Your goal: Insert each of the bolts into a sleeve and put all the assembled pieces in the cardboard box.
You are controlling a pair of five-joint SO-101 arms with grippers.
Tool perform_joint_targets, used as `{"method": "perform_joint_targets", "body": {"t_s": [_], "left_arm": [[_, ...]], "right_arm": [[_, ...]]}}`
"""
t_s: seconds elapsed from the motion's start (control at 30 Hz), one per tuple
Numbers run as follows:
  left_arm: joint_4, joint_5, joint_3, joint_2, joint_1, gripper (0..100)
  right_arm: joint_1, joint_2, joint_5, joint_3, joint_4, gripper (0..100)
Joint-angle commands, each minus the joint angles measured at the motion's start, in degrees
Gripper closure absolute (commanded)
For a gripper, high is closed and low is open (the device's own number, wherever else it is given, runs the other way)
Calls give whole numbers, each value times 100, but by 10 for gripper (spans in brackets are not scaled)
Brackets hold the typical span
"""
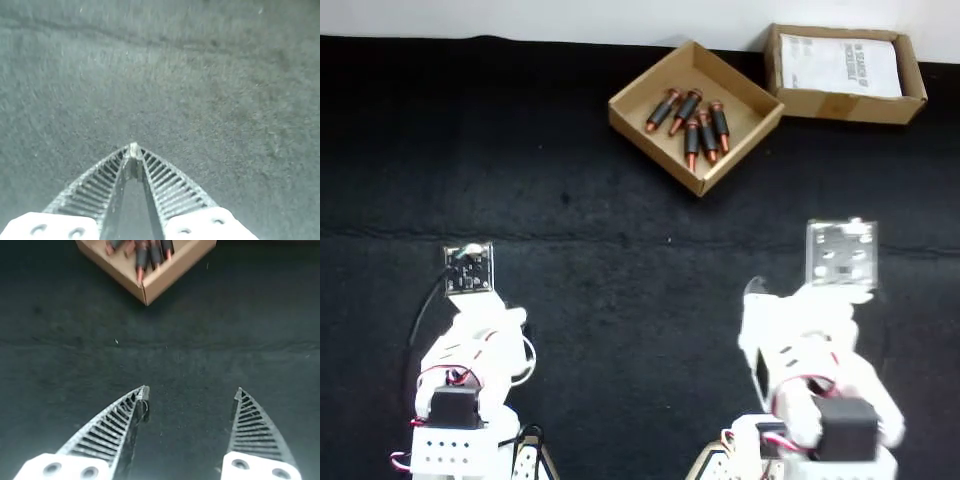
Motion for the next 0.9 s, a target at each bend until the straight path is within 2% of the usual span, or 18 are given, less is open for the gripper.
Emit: {"method": "perform_joint_targets", "body": {"t_s": [0.0,0.13,0.2,0.5,0.6,0.7,0.87], "left_arm": [[255,-44,101,-101,92,990],[325,-53,101,-101,92,990],[316,-53,101,-101,92,990],[325,-53,101,-101,92,990],[325,-53,101,-101,92,990],[475,-53,101,-101,92,990],[862,-44,101,-101,92,990]], "right_arm": [[66,-479,79,2220,-1156,753],[31,-699,334,4585,-2668,753],[57,-787,536,4945,-3020,753],[57,-1244,598,4778,-2053,760],[57,-1446,598,4804,-1877,842],[31,-1675,598,4822,-1613,981],[57,-2176,589,4787,-752,973]]}}
